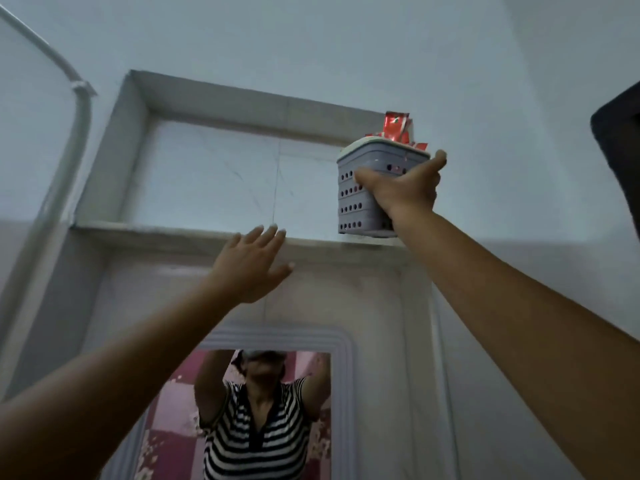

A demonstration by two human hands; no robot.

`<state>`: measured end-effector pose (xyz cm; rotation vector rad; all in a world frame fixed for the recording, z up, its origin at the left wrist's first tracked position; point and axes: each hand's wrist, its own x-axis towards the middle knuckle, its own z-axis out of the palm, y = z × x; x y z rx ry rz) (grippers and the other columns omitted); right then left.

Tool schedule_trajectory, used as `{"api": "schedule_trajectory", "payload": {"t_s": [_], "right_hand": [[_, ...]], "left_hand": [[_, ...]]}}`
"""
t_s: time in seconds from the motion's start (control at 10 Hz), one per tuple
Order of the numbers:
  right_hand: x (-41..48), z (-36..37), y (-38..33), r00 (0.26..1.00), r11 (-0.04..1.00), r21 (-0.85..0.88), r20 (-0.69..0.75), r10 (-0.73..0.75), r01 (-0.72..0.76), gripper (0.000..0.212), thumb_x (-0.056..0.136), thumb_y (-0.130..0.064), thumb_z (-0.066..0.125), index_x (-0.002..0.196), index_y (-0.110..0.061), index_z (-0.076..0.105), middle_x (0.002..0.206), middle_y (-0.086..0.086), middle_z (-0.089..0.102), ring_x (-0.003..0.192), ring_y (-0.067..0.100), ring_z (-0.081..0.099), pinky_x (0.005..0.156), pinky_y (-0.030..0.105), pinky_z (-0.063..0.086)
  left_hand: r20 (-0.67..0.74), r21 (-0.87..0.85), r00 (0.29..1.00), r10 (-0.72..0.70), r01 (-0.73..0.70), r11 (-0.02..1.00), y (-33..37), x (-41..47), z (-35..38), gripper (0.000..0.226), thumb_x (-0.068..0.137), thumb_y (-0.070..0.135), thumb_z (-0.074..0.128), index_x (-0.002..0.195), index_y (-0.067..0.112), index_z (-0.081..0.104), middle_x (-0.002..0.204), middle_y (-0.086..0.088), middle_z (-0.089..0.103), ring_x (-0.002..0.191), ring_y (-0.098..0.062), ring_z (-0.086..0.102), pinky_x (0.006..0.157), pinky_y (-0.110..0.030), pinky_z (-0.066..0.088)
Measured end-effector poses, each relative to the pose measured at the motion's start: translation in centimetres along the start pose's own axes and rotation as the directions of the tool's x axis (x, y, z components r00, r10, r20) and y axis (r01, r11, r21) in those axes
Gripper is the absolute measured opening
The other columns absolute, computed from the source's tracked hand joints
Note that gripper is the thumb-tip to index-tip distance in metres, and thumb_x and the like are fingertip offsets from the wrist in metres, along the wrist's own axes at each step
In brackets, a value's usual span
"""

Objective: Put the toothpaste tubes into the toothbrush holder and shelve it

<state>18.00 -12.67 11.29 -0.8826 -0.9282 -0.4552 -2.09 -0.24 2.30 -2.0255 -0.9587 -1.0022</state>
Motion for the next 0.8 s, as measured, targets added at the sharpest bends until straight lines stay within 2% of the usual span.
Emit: {"api": "schedule_trajectory", "payload": {"t_s": [0.2, 0.3, 0.4, 0.5, 0.6, 0.7, 0.8], "right_hand": [[1.9, 3.8, 3.5, 0.995, 0.971, -0.218, -0.031, 0.098, -0.102, 0.137, 0.058, -0.058, 0.089, 0.159, -0.012, 0.008, 0.159, 0.013, 0.032, 0.145, 0.037, 0.035, 0.118, 0.054, 0.031], [2.6, 4.9, 5.5, 0.998, 0.955, -0.290, -0.036, 0.057, -0.065, 0.138, 0.062, -0.059, 0.087, 0.161, -0.007, 0.006, 0.163, 0.016, 0.026, 0.150, 0.036, 0.027, 0.122, 0.051, 0.023], [2.8, 5.7, 6.9, 0.999, 0.920, -0.392, -0.004, -0.035, 0.030, 0.132, 0.074, -0.059, 0.081, 0.160, -0.001, 0.000, 0.169, 0.018, 0.011, 0.156, 0.034, 0.012, 0.126, 0.047, 0.013], [2.6, 6.2, 8.2, 0.994, 0.864, -0.491, 0.036, -0.107, 0.111, 0.122, 0.084, -0.062, 0.069, 0.160, 0.000, -0.004, 0.171, 0.019, -0.001, 0.158, 0.032, 0.000, 0.127, 0.044, 0.001], [2.5, 6.1, 8.9, 0.985, 0.827, -0.535, 0.101, -0.142, 0.174, 0.114, 0.091, -0.063, 0.058, 0.160, 0.000, -0.007, 0.171, 0.018, -0.007, 0.159, 0.032, -0.006, 0.126, 0.042, -0.005], [1.5, 5.3, 9.4, 0.973, 0.805, -0.551, 0.182, -0.142, 0.220, 0.105, 0.097, -0.063, 0.048, 0.160, -0.003, -0.010, 0.171, 0.016, -0.011, 0.159, 0.029, -0.008, 0.127, 0.044, -0.005], [-1.8, 4.2, 9.2, 0.937, 0.834, -0.456, 0.293, -0.189, 0.310, 0.088, 0.104, -0.054, 0.041, 0.161, -0.003, -0.002, 0.171, 0.017, -0.006, 0.159, 0.029, -0.005, 0.128, 0.046, -0.002]], "left_hand": [[-0.107, -0.076, 0.994, 0.023, -0.032, 0.997, -0.4, -0.4, 2.2, 0.075, 0.096, 0.056, 0.030, 0.155, 0.020, 0.001, 0.165, -0.001, 0.006, 0.153, -0.022, 0.000, 0.124, -0.042, 0.002], [-0.123, -0.089, 0.992, 0.032, -0.044, 0.995, -0.7, -0.2, 2.9, 0.077, 0.096, 0.056, 0.033, 0.155, 0.022, -0.002, 0.165, 0.000, 0.003, 0.153, -0.021, -0.004, 0.124, -0.041, -0.001], [-0.134, -0.083, 0.990, 0.042, -0.054, 0.995, -1.1, -0.1, 3.3, 0.087, 0.080, 0.065, 0.014, 0.155, 0.023, -0.002, 0.165, 0.000, 0.003, 0.153, -0.020, -0.004, 0.124, -0.041, -0.001], [-0.137, -0.097, 0.989, 0.052, -0.066, 0.993, -1.4, -0.1, 3.5, 0.092, 0.074, 0.065, 0.009, 0.155, 0.024, -0.001, 0.165, 0.001, 0.003, 0.153, -0.019, -0.004, 0.124, -0.041, -0.001], [-0.116, -0.102, 0.992, 0.049, -0.061, 0.993, -1.4, 0.1, 3.5, 0.086, 0.080, 0.063, 0.015, 0.155, 0.024, -0.004, 0.165, 0.001, -0.002, 0.152, -0.019, -0.006, 0.124, -0.041, -0.001], [-0.096, -0.079, 0.995, 0.037, -0.044, 0.996, -1.2, -0.3, 2.8, 0.075, 0.095, 0.052, 0.031, 0.155, 0.022, -0.003, 0.165, -0.001, -0.003, 0.152, -0.020, -0.006, 0.125, -0.041, 0.000], [-0.156, -0.002, 0.987, 0.038, -0.039, 0.999, -0.8, -1.3, 1.7, 0.067, 0.099, 0.047, 0.030, 0.155, 0.015, 0.010, 0.165, -0.006, 0.009, 0.153, -0.023, 0.007, 0.125, -0.044, 0.004]]}}
